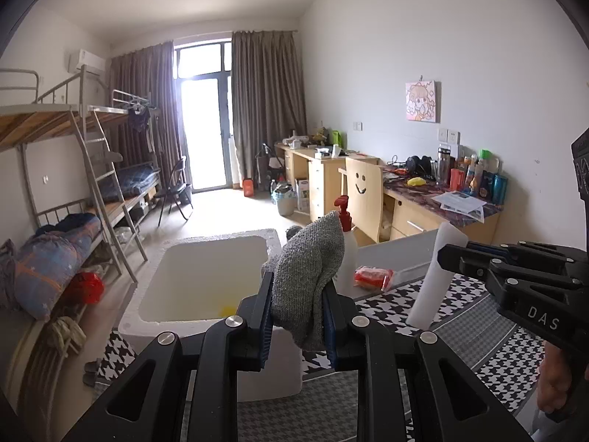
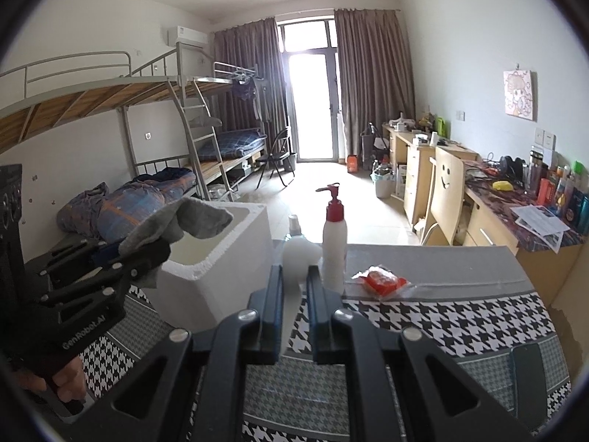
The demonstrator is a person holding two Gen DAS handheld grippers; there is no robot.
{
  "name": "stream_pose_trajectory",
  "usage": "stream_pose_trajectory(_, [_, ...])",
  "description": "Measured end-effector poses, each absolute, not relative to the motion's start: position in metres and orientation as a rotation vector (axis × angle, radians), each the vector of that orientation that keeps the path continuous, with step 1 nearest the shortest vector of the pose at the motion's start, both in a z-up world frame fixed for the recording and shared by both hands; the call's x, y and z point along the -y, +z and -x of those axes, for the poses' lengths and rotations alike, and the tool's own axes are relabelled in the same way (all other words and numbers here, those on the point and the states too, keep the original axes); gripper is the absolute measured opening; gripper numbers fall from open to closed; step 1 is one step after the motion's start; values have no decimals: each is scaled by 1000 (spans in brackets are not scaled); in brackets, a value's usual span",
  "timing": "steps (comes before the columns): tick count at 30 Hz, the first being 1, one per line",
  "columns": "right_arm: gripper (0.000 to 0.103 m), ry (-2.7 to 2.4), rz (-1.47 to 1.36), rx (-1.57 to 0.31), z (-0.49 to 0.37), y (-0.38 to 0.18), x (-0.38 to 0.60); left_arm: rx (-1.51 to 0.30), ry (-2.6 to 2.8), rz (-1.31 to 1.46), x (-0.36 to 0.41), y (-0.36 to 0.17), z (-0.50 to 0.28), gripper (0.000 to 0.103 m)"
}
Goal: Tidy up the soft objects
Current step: 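Hold the sock and roller over the foam box opening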
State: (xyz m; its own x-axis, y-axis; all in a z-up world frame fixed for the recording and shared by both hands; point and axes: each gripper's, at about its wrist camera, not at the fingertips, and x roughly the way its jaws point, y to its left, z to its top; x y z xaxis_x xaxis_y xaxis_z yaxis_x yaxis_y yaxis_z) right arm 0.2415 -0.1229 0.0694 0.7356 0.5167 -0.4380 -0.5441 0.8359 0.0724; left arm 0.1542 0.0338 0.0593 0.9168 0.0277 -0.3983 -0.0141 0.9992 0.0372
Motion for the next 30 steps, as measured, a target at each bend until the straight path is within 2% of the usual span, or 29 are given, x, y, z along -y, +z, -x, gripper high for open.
stream_pose_trajectory(30, [14, 690, 105, -463, -263, 87, 78, -377, 187, -4, -73, 75, -173, 24])
